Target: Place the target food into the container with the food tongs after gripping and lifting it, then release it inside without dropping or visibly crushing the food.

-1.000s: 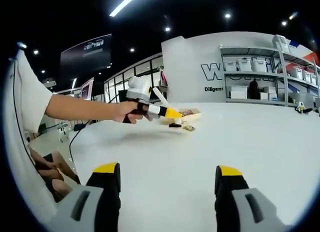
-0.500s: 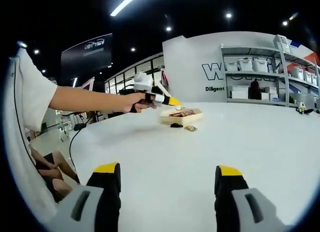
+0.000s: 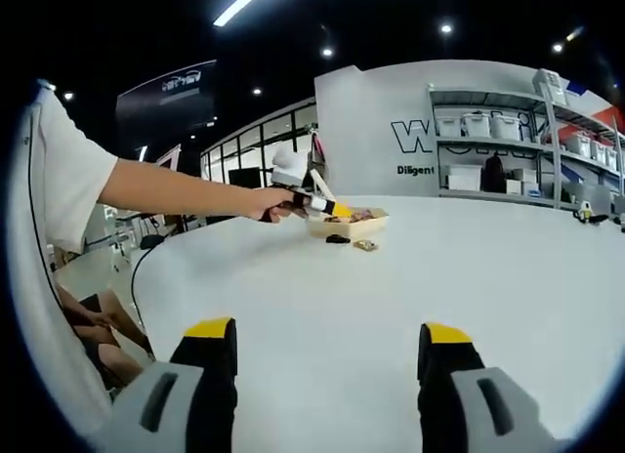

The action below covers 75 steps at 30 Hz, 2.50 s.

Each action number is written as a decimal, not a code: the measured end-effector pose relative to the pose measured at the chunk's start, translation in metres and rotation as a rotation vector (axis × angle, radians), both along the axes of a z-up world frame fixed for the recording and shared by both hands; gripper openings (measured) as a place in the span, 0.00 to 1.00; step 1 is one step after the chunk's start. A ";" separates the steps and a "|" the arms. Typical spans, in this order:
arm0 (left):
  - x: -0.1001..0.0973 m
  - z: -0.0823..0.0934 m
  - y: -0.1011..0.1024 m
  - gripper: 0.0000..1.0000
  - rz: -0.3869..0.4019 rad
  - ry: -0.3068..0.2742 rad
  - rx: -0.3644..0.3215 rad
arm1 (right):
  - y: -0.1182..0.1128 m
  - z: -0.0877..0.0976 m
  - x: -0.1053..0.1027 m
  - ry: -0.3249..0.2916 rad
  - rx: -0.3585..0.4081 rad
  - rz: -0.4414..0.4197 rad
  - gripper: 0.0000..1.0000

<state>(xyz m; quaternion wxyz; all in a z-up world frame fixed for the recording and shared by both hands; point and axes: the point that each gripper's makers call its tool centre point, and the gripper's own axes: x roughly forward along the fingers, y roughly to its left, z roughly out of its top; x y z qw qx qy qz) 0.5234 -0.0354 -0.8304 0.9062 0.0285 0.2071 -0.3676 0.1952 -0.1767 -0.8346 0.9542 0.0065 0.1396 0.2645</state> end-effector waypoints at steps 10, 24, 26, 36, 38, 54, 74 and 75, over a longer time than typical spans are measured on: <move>0.000 0.007 0.001 0.27 0.002 -0.072 0.015 | -0.001 -0.001 -0.002 0.005 -0.002 0.000 0.73; -0.016 0.033 0.003 0.27 -0.035 -0.133 -0.016 | -0.002 0.004 -0.003 -0.005 -0.003 -0.003 0.73; -0.022 0.035 0.001 0.27 -0.052 -0.137 -0.017 | -0.003 0.005 -0.002 -0.008 0.002 -0.006 0.74; -0.067 0.047 -0.039 0.27 -0.260 -0.165 -0.042 | -0.003 0.007 0.001 -0.004 0.008 -0.015 0.84; -0.077 0.046 -0.049 0.27 -0.300 -0.142 -0.064 | -0.004 0.007 0.002 -0.002 0.010 -0.021 0.89; -0.091 0.017 -0.081 0.27 -0.480 -0.165 0.036 | -0.026 0.007 0.004 -0.019 0.000 -0.089 0.99; -0.091 -0.013 -0.090 0.27 -0.450 -0.013 0.080 | -0.040 0.015 0.005 -0.034 0.015 -0.100 0.96; -0.095 -0.013 -0.089 0.27 -0.454 -0.009 0.079 | -0.039 0.015 0.005 -0.034 0.012 -0.096 0.96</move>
